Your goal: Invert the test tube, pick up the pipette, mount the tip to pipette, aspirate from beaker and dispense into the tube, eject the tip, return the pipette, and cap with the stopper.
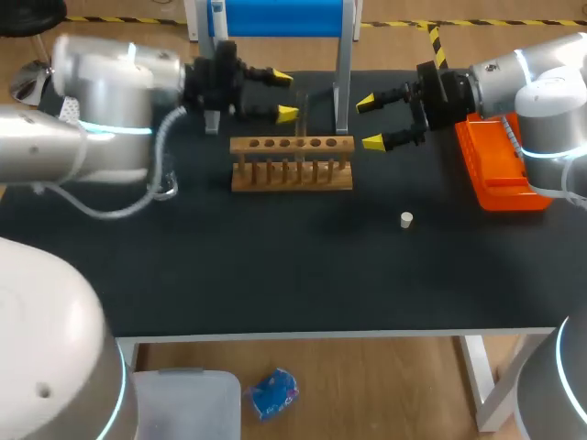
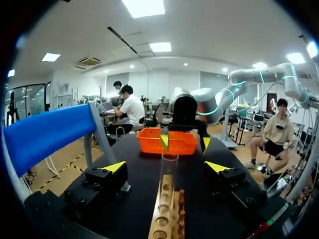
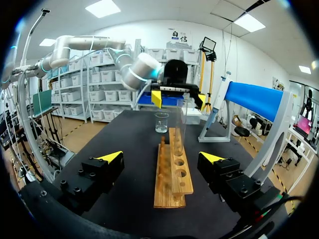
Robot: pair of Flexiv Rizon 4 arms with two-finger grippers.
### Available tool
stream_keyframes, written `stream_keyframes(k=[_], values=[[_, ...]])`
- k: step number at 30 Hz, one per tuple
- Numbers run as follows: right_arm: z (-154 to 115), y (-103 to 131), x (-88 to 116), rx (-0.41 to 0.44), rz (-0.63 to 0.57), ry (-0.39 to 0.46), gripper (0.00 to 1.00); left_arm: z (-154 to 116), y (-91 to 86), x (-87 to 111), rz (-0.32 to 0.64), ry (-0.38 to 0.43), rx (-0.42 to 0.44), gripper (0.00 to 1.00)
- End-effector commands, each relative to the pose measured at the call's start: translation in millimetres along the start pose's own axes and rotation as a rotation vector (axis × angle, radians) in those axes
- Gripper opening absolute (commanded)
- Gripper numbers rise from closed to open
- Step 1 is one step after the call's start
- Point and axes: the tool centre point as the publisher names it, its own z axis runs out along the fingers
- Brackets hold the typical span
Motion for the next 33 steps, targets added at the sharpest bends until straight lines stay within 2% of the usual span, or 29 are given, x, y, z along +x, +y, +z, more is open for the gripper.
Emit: stream_keyframes(k=[1,7,11,28,30,33], values=[[-0.4,-0.2,0.3,0.001,-0.001,0.0,1.0,-66.9,-31.7,20.0,0.016,-0.025,-0.191,1.0],[-0.4,-0.2,0.3,0.001,-0.001,0.0,1.0,-126.0,-34.4,32.8,0.022,-0.081,-0.263,1.0],[-0.4,-0.2,0.3,0.001,-0.001,0.0,1.0,-158.4,-33.2,40.8,0.021,-0.149,-0.285,1.0],[-0.4,-0.2,0.3,0.001,-0.001,0.0,1.0,-158.4,-33.2,40.8,0.021,-0.149,-0.285,1.0],[-0.4,-0.2,0.3,0.001,-0.001,0.0,1.0,-167.5,-18.3,23.7,-0.021,-0.206,-0.267,1.0],[-0.4,-0.2,0.3,0.001,-0.001,0.0,1.0,-205.1,3.0,-7.4,-0.107,-0.329,-0.223,1.0]])
